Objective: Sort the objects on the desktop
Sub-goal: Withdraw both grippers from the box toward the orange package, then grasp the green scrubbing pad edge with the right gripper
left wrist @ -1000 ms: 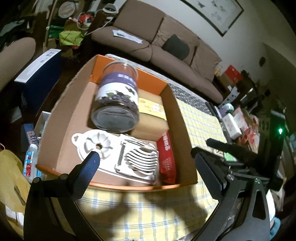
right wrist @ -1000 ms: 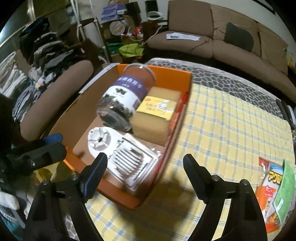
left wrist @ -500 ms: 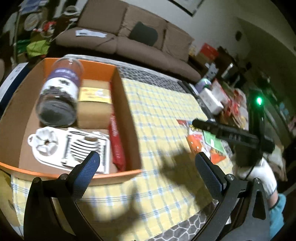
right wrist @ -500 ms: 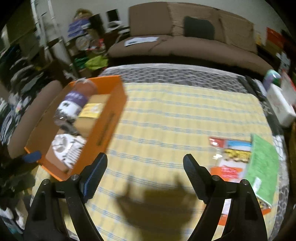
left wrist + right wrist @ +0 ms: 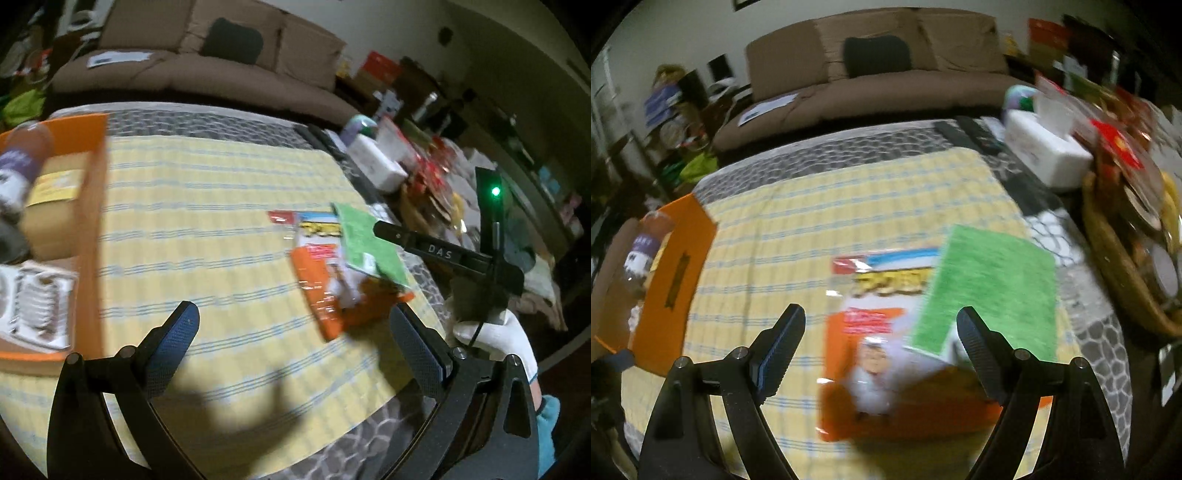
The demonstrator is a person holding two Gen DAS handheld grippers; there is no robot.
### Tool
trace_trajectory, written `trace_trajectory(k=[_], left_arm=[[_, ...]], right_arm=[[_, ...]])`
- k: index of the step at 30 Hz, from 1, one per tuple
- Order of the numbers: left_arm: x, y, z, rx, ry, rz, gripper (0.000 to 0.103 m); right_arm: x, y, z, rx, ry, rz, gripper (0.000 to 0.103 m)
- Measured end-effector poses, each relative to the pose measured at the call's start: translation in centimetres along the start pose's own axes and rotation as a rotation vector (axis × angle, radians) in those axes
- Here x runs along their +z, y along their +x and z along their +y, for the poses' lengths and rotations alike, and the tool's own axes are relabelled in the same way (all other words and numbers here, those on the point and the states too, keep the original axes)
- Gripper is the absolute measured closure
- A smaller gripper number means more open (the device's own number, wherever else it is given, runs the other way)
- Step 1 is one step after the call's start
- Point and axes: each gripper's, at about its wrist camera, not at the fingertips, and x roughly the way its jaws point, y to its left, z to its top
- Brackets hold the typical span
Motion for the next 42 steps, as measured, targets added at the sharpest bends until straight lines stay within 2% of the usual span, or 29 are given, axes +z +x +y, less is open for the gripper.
trace_trajectory(k=[8, 12, 15, 19, 26, 33, 36, 37, 39, 41, 42], left_arm=[[1.3, 7.2, -5.5, -0.032, 0.056, 0.081, 0.0], [2.1, 11.2, -7.6, -0.047, 0.071, 0.117, 0.0], [2.4, 14.0, -8.8, -0.02, 0.093, 0.145, 0.0], [2.5, 17.0, -9.6, 0.016, 0.125, 0.17, 0.0], [2.3, 19.3, -10.2, 0.032, 0.129, 0.183, 0.001], [2.1, 20.9, -10.7, 0.05, 0.155, 0.191, 0.004], [1.9, 21.2, -11.2, 0.017, 0.185, 0.202, 0.022], [1.8, 21.3, -11.4, 0.01, 0.2, 0.208, 0.033], [1.8, 21.3, -11.7, 0.007, 0.211, 0.213, 0.043], [1.9, 21.3, -11.7, -0.004, 0.207, 0.224, 0.061], [1.9, 21.3, -11.6, -0.004, 0.206, 0.227, 0.064]], right_arm=[[-1.5, -0.5, -7.6, -0.071, 0.108, 0.005, 0.017], [-2.6, -0.1, -11.3, -0.073, 0.188, 0.022, 0.017], [-3.4, 0.6, -13.2, -0.077, 0.221, 0.048, 0.017], [-4.4, 1.3, -15.5, -0.018, 0.305, 0.084, 0.022], [-5.3, 1.7, -17.5, 0.037, 0.4, 0.101, 0.027], [-5.4, 2.6, -17.2, 0.098, 0.442, 0.111, 0.033], [-5.2, 3.0, -16.4, 0.129, 0.436, 0.12, 0.04], [-5.2, 3.1, -16.3, 0.148, 0.442, 0.121, 0.042], [-5.1, 3.1, -15.8, 0.171, 0.446, 0.12, 0.044], [-4.8, 3.0, -15.3, 0.177, 0.432, 0.115, 0.048], [-4.8, 3.0, -15.1, 0.182, 0.429, 0.115, 0.051]])
